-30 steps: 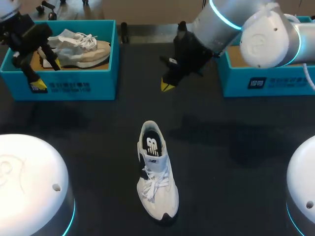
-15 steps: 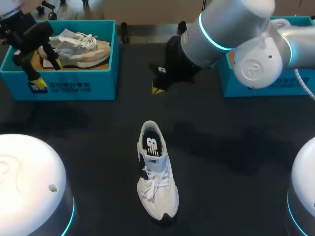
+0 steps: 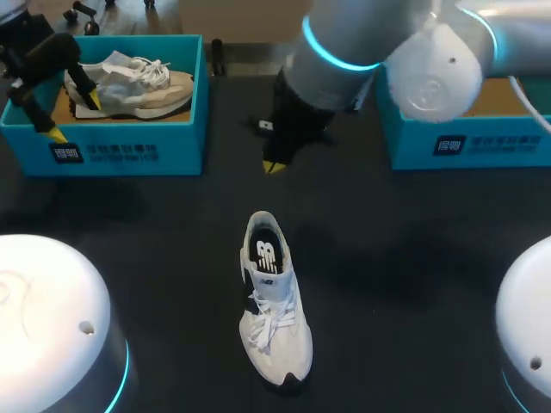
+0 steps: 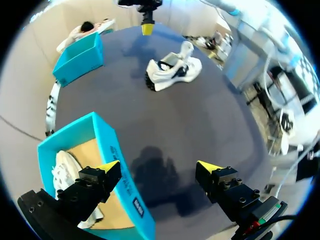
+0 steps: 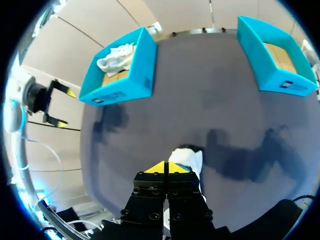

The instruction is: Take the shoe out of the shoebox, open the shoe tongue, remove and reinsert the insole, then place the shoe into the shoebox

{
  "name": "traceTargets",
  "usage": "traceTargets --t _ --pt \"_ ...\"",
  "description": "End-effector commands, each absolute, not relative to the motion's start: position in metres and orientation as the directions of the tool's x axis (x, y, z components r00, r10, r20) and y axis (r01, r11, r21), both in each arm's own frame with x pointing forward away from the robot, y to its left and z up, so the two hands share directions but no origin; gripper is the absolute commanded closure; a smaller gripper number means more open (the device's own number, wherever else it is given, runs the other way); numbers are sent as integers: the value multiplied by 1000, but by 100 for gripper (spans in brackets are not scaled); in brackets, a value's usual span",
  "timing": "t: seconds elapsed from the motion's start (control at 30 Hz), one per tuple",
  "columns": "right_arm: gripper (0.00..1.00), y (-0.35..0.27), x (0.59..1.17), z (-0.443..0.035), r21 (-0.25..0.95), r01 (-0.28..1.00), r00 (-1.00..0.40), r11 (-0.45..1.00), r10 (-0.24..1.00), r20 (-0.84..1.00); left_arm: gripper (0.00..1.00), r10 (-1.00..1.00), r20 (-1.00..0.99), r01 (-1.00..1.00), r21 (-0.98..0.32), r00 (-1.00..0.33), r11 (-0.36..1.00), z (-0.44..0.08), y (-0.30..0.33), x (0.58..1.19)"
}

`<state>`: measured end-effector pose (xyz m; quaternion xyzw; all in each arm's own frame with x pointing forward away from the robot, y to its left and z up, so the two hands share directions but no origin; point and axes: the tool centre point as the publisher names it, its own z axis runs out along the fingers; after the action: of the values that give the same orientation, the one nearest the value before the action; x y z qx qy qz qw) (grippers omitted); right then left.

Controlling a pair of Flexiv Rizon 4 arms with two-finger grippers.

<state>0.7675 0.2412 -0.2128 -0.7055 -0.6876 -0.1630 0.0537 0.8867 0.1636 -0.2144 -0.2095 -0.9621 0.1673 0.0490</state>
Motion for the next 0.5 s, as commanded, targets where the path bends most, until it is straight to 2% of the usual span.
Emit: traceTargets --t 0.03,0.13,0.5 --pt "100 256 749 -213 232 971 81 -62 994 -74 0 490 28 453 -337 -872 825 -207 176 895" --pt "100 262 740 -223 208 978 70 -33 983 -172 0 552 16 521 -308 -834 796 -206 184 904" --pt "100 262 740 -223 208 978 70 -33 983 -172 0 552 16 521 -308 -834 796 -206 184 904"
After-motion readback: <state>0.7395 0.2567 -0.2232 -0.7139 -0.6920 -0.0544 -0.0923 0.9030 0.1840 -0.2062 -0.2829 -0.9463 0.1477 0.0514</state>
